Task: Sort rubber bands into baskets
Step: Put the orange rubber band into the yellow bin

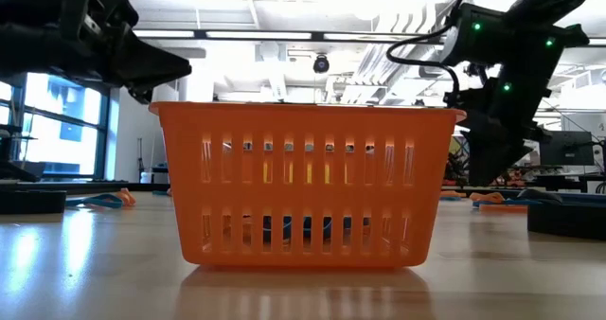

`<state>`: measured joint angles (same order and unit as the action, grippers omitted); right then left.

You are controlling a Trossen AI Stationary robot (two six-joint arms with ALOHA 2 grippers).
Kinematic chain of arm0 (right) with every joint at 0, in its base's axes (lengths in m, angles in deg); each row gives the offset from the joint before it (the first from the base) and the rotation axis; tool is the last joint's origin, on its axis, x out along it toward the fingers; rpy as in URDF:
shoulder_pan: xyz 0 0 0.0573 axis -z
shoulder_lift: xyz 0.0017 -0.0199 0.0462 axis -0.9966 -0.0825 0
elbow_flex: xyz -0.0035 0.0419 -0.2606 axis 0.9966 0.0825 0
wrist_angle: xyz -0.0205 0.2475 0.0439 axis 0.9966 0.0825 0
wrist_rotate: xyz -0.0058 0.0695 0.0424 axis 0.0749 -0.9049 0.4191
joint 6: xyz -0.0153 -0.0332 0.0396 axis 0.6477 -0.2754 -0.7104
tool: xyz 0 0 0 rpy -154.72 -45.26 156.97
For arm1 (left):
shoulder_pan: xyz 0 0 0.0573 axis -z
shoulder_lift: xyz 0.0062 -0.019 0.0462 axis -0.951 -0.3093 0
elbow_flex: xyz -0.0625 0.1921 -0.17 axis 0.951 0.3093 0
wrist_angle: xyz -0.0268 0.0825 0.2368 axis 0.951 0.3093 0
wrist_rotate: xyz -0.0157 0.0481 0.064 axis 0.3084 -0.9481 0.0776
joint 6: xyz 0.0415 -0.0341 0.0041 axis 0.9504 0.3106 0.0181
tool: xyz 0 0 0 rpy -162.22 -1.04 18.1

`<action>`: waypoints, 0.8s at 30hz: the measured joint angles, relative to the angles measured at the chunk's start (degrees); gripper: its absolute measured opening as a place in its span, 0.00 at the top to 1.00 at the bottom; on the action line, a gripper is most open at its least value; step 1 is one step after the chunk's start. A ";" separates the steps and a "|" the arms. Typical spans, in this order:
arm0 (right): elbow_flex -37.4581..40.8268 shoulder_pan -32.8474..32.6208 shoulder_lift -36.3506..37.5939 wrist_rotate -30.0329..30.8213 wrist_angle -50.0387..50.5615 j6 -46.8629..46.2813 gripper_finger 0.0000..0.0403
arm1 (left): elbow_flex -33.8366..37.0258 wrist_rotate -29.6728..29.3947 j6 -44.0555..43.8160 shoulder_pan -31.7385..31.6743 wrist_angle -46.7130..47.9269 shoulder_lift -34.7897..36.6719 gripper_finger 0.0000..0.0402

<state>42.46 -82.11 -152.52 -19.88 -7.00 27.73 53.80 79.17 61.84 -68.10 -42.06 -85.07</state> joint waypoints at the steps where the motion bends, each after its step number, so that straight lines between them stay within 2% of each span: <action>1: 0.00 0.08 0.00 -0.22 -0.09 0.01 0.71 | 0.06 0.00 0.00 -0.25 0.00 0.05 0.89; 10: 0.00 1.81 -4.34 -1.33 -2.90 2.82 0.72 | 0.06 0.22 0.02 -0.51 -0.03 0.03 0.89; 13: 0.00 2.13 -5.91 -0.52 -3.41 3.31 0.76 | 0.06 0.55 0.00 -0.51 -0.01 0.03 0.89; 19: 0.00 2.08 -6.34 0.44 -3.43 4.25 0.97 | 0.06 0.66 0.00 -0.51 -0.01 0.03 0.89; 24: 0.00 2.06 -6.30 0.70 -3.45 4.82 0.96 | 0.06 0.66 -0.68 -0.49 0.01 0.03 0.89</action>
<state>42.46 -80.05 -158.81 -19.19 -10.45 32.54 53.85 79.83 61.16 -68.58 -42.05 -85.04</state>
